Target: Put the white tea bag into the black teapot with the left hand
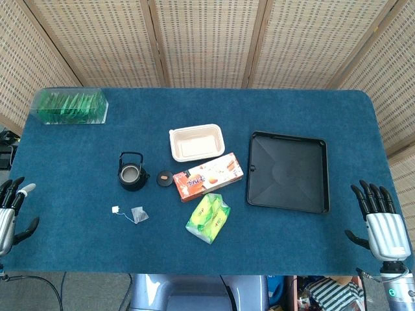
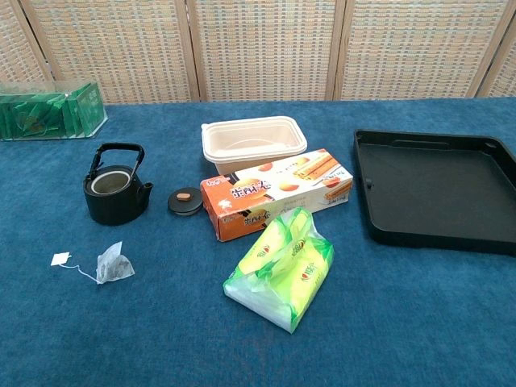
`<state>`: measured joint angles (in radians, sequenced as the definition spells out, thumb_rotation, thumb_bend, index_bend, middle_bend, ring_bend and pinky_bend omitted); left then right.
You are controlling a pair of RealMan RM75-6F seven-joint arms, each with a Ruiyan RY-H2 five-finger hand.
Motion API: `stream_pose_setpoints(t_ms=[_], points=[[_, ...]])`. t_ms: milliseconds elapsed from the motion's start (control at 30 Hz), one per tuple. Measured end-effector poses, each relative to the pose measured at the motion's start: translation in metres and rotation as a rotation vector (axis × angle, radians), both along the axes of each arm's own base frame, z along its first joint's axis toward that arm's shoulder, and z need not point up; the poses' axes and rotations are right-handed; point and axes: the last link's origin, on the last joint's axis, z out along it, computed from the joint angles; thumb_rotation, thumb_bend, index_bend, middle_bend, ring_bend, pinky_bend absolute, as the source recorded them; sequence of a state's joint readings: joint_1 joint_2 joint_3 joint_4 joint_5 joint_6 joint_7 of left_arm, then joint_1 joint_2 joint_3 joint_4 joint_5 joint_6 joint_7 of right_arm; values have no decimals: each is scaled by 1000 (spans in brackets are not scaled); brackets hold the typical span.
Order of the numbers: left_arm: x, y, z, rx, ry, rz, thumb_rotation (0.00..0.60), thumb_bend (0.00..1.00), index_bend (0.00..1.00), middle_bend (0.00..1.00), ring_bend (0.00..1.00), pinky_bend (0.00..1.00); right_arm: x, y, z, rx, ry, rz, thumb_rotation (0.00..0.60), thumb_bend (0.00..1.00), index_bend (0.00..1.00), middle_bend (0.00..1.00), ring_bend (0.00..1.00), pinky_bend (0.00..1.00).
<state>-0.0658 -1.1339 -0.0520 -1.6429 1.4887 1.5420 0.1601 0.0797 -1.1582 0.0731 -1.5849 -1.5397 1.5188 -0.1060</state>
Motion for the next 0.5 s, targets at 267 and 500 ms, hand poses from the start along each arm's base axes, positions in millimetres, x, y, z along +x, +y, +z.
stream_pose_setpoints(t_ms=[267, 500], points=[[0, 1, -3, -6, -6, -7, 600, 337, 191, 94, 71, 9, 1, 2, -2, 9, 5, -4, 600, 16, 96, 97, 0, 90], [2, 3, -3, -12, -10, -22, 600, 337, 191, 94, 71, 10, 1, 7, 1, -8, 5, -20, 600, 16, 97, 97, 0, 90]])
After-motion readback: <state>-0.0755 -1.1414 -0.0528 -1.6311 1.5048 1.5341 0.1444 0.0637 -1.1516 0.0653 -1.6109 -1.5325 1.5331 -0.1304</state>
